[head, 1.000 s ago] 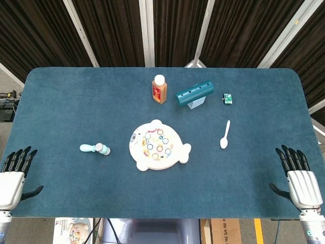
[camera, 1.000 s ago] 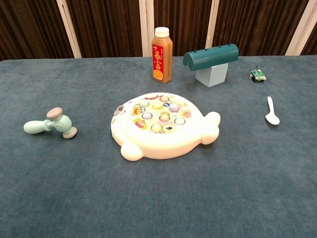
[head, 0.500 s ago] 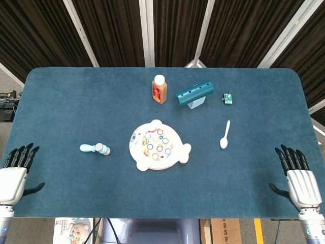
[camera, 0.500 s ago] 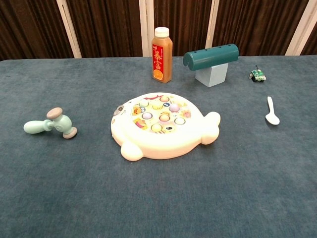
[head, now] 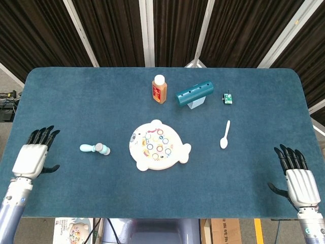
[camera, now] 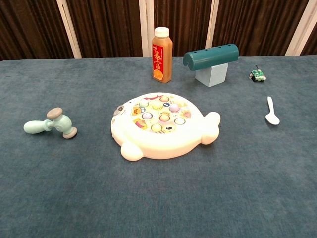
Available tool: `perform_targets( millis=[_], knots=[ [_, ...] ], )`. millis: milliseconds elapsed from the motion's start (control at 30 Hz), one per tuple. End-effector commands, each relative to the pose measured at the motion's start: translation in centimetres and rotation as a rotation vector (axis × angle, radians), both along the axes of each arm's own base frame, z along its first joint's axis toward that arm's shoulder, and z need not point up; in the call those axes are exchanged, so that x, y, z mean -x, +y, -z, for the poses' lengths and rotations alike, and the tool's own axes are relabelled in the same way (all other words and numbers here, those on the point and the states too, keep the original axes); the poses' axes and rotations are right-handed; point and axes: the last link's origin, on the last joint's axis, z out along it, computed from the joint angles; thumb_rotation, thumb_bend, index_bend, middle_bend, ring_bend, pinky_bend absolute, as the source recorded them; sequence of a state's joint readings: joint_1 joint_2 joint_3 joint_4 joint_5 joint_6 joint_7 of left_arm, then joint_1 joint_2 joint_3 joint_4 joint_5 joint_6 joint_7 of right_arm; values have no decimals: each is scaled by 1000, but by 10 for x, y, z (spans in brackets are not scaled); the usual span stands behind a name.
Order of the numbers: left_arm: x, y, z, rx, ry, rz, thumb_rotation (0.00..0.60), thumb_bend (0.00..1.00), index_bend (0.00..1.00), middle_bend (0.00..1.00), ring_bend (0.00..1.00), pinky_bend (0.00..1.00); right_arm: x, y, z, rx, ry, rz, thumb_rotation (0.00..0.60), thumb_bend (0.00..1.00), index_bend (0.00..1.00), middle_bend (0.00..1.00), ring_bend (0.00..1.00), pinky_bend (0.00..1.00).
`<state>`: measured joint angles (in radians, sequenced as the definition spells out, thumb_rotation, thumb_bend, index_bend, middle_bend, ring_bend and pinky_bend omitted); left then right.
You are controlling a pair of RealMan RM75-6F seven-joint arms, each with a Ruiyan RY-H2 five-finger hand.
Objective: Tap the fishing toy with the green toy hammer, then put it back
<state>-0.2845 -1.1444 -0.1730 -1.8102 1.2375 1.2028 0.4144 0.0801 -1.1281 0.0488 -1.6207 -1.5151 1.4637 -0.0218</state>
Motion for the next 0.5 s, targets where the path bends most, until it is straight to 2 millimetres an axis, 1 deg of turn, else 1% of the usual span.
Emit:
perform_targets(
  millis=[33,100,167,233,333,500],
  knots=[
    [-13,27,11,31,7,-12,600,96,204,89,18,122,0,0,0,-1,-3,4,600,167,0,0,0,0],
    [-18,40,20,57,14,-31,600,126,246,110,28,136,1,-1,0,-1,-7,8,600,167,0,0,0,0],
    [-23,49,32,92,18,-44,600,161,293,138,40,145,1,-1,0,-1,-14,13,600,167,0,0,0,0],
    [-26,51,36,102,24,-53,600,198,334,170,58,151,1,-1,-1,-1,-16,14,600,167,0,0,0,0],
    [-28,54,45,117,38,-63,600,262,377,189,65,155,1,-1,-1,-1,-20,15,600,167,0,0,0,0],
    [-30,59,56,128,56,-78,600,340,402,193,65,155,1,-1,-1,-2,-24,16,600,167,0,0,0,0]
  ],
)
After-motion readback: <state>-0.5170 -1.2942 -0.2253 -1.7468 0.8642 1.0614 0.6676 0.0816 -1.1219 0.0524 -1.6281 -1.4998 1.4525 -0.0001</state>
